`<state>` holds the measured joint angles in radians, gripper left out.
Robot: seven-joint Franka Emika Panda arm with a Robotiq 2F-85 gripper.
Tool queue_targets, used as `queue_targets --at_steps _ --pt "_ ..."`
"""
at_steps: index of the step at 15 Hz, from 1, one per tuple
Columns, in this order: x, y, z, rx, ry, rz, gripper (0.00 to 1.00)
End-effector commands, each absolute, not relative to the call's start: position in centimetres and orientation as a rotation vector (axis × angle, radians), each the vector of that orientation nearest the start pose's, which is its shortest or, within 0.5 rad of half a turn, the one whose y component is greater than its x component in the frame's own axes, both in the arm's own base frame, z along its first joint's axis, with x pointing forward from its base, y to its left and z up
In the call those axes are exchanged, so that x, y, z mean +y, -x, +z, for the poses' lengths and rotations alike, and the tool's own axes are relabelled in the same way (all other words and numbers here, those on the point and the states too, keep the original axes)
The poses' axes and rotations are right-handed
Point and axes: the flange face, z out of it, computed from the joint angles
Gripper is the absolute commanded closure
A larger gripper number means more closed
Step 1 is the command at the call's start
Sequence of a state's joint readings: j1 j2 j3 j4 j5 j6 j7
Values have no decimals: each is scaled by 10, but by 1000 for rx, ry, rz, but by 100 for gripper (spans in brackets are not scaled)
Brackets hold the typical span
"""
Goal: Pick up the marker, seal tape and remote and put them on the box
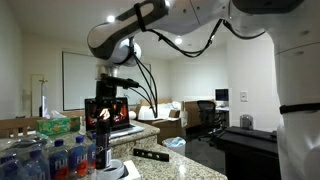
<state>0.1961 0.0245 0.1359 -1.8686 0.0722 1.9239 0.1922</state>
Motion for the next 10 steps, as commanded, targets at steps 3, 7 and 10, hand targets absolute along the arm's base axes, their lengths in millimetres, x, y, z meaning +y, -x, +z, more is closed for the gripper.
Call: queue_targets --at_steps 3,7,10 --pt "186 -533 504 -36 3071 -15 69" --pt "182 -529 506 45 3076 -10 69" --pt "180 -527 506 90 3076 -6 69"
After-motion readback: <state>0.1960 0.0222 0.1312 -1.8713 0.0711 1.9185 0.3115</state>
